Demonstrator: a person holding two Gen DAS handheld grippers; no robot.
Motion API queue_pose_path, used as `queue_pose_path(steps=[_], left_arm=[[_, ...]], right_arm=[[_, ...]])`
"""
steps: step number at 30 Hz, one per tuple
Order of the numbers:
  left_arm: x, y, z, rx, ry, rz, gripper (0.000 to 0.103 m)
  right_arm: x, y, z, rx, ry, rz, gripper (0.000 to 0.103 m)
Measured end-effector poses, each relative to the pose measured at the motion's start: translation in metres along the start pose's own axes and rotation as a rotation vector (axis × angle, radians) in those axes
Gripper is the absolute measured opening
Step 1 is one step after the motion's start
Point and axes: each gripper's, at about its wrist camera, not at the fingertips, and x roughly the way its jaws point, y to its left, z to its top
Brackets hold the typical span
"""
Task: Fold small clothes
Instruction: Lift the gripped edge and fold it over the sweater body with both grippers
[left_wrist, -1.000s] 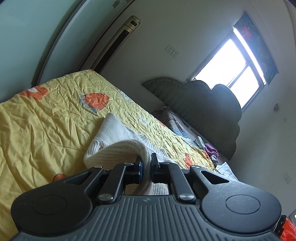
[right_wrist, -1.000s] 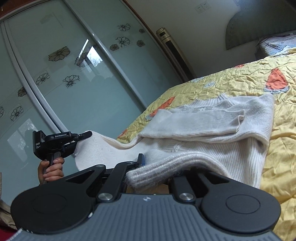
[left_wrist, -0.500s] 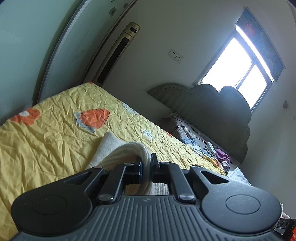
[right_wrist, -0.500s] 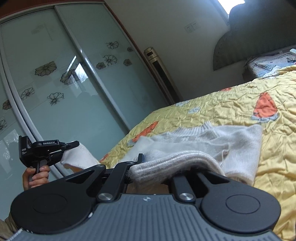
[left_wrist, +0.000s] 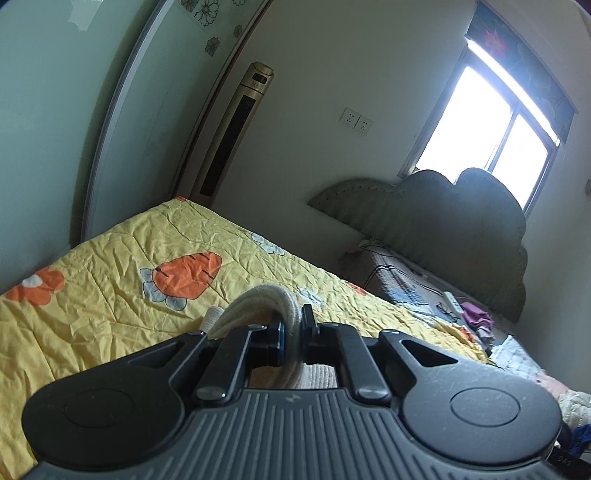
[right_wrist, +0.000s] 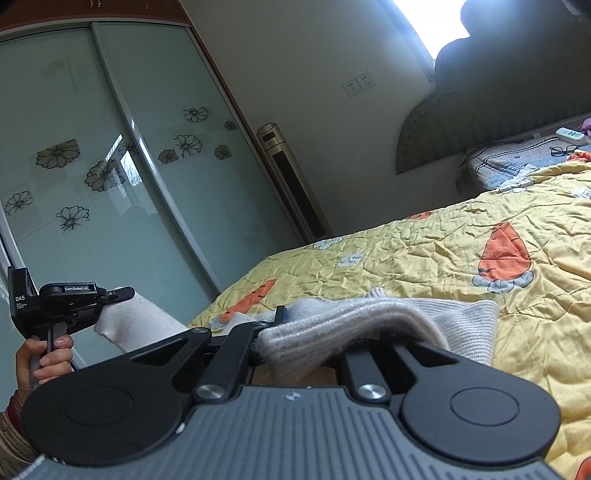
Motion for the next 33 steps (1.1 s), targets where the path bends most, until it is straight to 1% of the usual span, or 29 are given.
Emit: queue_pose_path(steps=[3, 9, 12, 19, 25, 33], left_arm=[[0.011, -0.005, 0.002, 0.020, -0.012, 0.022, 0.008], [0.035, -0.010, 0.013, 0.021, -0.025, 0.051, 0.008], [0.051, -0.012, 0.018, 0.024, -0.017, 0.067, 0.008], [0.098, -0.015, 0.023, 0.072, 0.027, 0.122, 0.007], [0.134, -0.005, 0.016, 0.052, 0.075, 0.171, 0.007], [0.163, 0.001, 0.008, 0.064, 0.124, 0.226, 0.007]], right_arm=[[0.010, -0.005, 0.004, -0.012, -0.002, -0.020, 0.013], [0.030, -0.018, 0.017, 0.000, -0.019, -0.038, 0.013], [0.043, -0.026, 0.023, 0.015, -0.020, -0.049, 0.013], [0.078, -0.048, 0.028, 0.035, 0.000, -0.091, 0.013], [0.105, -0.065, 0.024, 0.059, 0.038, -0.108, 0.013], [0.121, -0.080, 0.017, 0.086, 0.077, -0.122, 0.013]])
